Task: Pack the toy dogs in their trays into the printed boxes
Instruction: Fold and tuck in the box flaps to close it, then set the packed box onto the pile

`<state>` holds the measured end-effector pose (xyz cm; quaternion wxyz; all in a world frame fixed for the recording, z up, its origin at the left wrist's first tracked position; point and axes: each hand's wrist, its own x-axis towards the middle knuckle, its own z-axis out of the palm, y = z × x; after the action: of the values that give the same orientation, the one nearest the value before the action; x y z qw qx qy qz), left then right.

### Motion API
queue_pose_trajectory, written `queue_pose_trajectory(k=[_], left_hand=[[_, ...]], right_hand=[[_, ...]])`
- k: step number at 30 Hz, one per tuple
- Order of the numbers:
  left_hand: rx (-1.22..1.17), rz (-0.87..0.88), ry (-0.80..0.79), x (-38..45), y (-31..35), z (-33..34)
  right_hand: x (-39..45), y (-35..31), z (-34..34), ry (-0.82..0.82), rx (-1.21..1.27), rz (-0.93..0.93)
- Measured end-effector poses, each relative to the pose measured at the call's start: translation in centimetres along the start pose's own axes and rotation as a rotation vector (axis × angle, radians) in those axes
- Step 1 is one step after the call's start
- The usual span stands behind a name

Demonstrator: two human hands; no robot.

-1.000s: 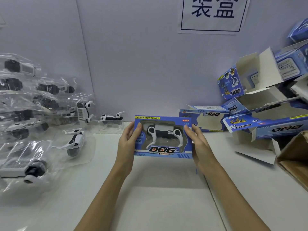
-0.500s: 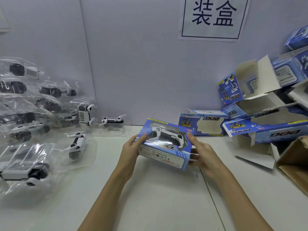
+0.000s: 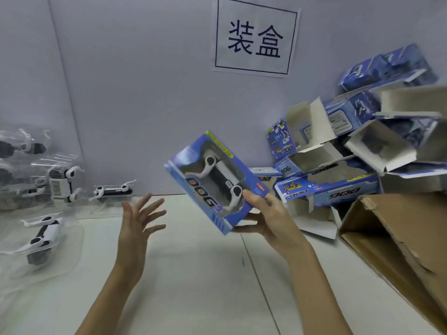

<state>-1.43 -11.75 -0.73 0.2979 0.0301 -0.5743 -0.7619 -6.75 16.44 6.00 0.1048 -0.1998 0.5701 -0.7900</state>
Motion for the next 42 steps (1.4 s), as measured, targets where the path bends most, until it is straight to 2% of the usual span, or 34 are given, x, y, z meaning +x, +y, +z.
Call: queue_pose_trajectory(k=[3, 6, 8, 10, 14, 17, 22, 25, 27, 29, 33, 35, 36, 40, 42], left_hand=[[0.027, -0.021, 0.021, -0.1, 0.4, 0.2], [0.056, -0.049, 0.014, -0.2, 0.5, 0.4], [0.074, -0.063, -0.008, -0.3, 0.4, 0.5], [0.078, -0.075, -0.036, -0.4, 0.1, 0.6], [0.083, -0.081, -0.081, -0.4, -0.5, 1.0], [0.12, -0.079, -0.076, -0.5, -0.8, 1.5], [0.192, -0.056, 0.008, -0.7, -1.5, 1.7], [0.313, 0.001, 0.08, -0.9, -2.6, 1.8], [0.432, 0.057, 0.108, -1.0, -3.4, 1.7], [0.538, 0.123, 0.086, -0.8, -3.9, 1.6], [0.727, 0.221, 0.011, -0.2, -4.8, 1.6], [0.777, 0.238, -0.019, 0.0, -5.2, 1.4], [0.784, 0.233, -0.026, 0.1, -5.3, 1.3], [0.764, 0.203, -0.083, 0.2, -5.6, 1.1], [0.676, 0.16, -0.116, -0.3, -5.1, 1.3]], right_hand=[[-0.6, -1.4, 0.0, 0.301, 0.399, -0.371], [-0.8, -3.0, -1.2, 0.67, 0.573, -0.623], [-0.7, -3.9, -3.3, 0.94, 0.639, -0.692], [-0.6, -4.1, -5.7, 1.084, 0.563, -0.64], [0.6, -2.3, -8.0, 0.979, 0.34, -0.329], [2.3, -0.1, -6.2, 0.843, 0.04, -0.203], [5.8, 4.7, -1.0, 0.478, -0.755, -0.176], [9.2, 6.1, 0.2, 0.268, -1.241, -0.202], [11.6, 5.9, 0.4, 0.221, -1.554, -0.209], [14.2, 5.1, -0.1, 0.244, -1.768, -0.201], [17.3, 4.2, -1.7, 0.287, -1.863, -0.056], [17.4, 4.5, -1.6, 0.279, -1.834, -0.087], [17.1, 4.6, -1.2, 0.259, -1.769, -0.151], [13.8, 4.0, 1.4, 0.217, -1.289, -0.628], [11.3, 3.2, 2.7, 0.198, -1.035, -0.702]])
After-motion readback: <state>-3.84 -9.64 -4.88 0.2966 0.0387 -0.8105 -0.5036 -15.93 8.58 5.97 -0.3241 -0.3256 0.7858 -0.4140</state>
